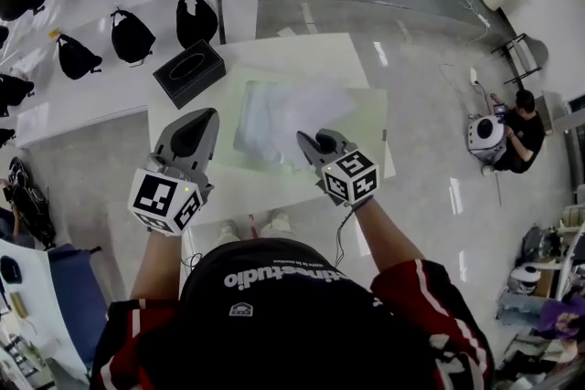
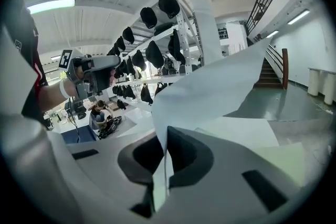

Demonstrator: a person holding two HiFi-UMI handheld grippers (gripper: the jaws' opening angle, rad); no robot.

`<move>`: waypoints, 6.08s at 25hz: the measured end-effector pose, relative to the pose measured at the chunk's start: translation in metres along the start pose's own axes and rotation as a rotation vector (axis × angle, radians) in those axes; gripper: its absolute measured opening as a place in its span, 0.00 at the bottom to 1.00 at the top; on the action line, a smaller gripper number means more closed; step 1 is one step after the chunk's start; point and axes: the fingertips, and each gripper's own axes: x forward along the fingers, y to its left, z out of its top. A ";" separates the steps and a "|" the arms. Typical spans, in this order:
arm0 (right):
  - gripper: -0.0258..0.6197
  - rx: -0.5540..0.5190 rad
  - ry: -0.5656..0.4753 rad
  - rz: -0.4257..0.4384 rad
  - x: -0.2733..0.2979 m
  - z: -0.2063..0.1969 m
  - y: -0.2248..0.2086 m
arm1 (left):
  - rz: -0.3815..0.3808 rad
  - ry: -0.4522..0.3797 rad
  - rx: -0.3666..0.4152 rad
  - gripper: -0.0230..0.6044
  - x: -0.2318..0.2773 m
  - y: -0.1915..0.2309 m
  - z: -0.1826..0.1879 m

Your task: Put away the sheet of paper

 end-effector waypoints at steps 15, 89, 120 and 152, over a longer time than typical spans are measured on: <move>0.04 0.162 0.164 -0.041 0.025 -0.075 -0.050 | 0.017 0.018 -0.003 0.04 0.003 0.005 -0.006; 0.04 0.573 0.149 0.016 0.031 -0.127 -0.090 | 0.025 0.051 0.029 0.04 0.000 -0.008 -0.009; 0.05 0.915 0.471 -0.269 0.028 -0.224 -0.128 | 0.016 0.079 0.029 0.04 0.007 -0.003 -0.018; 0.04 0.605 0.340 -0.126 0.076 -0.173 -0.128 | 0.050 0.084 0.027 0.04 0.000 0.011 -0.018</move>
